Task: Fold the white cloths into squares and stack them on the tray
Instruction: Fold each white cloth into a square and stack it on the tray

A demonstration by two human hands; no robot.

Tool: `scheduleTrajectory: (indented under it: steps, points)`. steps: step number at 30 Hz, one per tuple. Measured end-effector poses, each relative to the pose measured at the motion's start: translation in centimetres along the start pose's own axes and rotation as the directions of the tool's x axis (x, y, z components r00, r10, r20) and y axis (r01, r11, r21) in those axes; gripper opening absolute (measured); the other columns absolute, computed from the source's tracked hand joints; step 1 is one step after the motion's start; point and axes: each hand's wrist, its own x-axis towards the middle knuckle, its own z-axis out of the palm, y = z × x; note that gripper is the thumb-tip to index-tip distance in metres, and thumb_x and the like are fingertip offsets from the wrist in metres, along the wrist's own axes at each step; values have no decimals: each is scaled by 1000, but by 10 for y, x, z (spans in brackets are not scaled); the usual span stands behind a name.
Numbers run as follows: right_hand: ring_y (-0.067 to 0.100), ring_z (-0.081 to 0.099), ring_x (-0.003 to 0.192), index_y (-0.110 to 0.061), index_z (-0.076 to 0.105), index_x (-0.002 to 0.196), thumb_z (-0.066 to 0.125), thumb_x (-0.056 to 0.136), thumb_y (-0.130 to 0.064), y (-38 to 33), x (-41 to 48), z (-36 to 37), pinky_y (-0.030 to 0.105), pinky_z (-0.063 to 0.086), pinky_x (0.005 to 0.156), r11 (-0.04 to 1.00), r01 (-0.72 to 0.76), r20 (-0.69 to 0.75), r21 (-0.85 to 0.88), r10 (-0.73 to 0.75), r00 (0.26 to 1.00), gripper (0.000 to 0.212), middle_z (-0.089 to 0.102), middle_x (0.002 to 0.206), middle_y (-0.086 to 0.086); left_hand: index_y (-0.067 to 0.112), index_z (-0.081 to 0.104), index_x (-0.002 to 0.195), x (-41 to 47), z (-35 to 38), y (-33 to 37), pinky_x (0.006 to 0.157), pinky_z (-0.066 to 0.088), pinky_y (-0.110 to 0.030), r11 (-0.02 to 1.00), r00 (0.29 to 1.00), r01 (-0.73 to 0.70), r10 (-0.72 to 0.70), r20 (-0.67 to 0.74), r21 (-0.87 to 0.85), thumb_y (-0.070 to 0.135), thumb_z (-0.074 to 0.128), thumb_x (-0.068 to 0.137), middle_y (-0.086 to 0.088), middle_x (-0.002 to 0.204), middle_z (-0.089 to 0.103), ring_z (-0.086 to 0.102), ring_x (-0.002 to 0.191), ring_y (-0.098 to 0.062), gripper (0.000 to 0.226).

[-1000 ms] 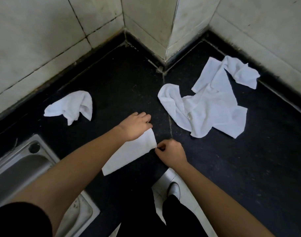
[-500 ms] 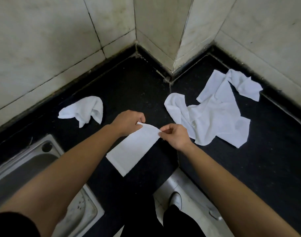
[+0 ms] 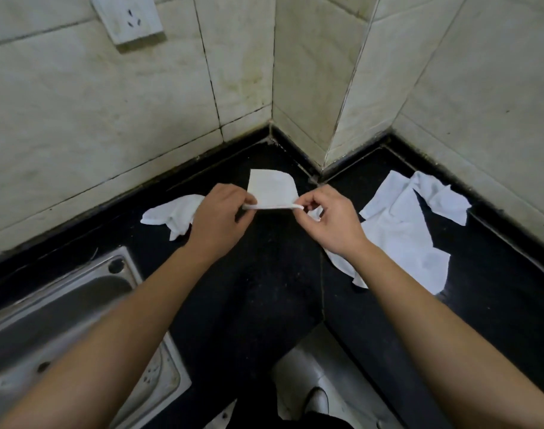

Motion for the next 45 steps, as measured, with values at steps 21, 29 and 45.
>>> scheduleTrajectory:
  steps: [21, 29, 45]
  points:
    - [4, 61, 78, -28, 74, 96, 68, 87, -38, 69, -153, 80, 24, 51, 75, 984, -44, 742, -171, 158, 652, 14, 67, 93, -11, 27, 72, 107, -221, 62, 21, 83, 47, -22, 911, 631, 413, -288, 720, 2, 23, 69, 88, 15, 102, 67, 59, 96, -6, 19]
    - [-2, 66, 87, -22, 77, 101, 77, 86, -26, 62, -73, 109, 2, 44, 77, 810, -569, 457, 142, 456, 764, 15, 73, 93, -10, 18, 71, 91, -149, 66, -22, 70, 49, -17, 198, 363, 915, -785, 503, -351, 12, 81, 80, -2, 90, 70, 64, 82, -10, 17]
    - [6, 62, 85, -22, 71, 115, 68, 93, -33, 78, -44, 155, 20, 49, 81, 780, -625, 362, -21, 588, 723, 25, 65, 91, -10, 12, 70, 103, -131, 110, -55, 79, 50, -22, 247, 321, 940, -873, 367, -234, 18, 78, 84, 4, 86, 67, 63, 80, -9, 22]
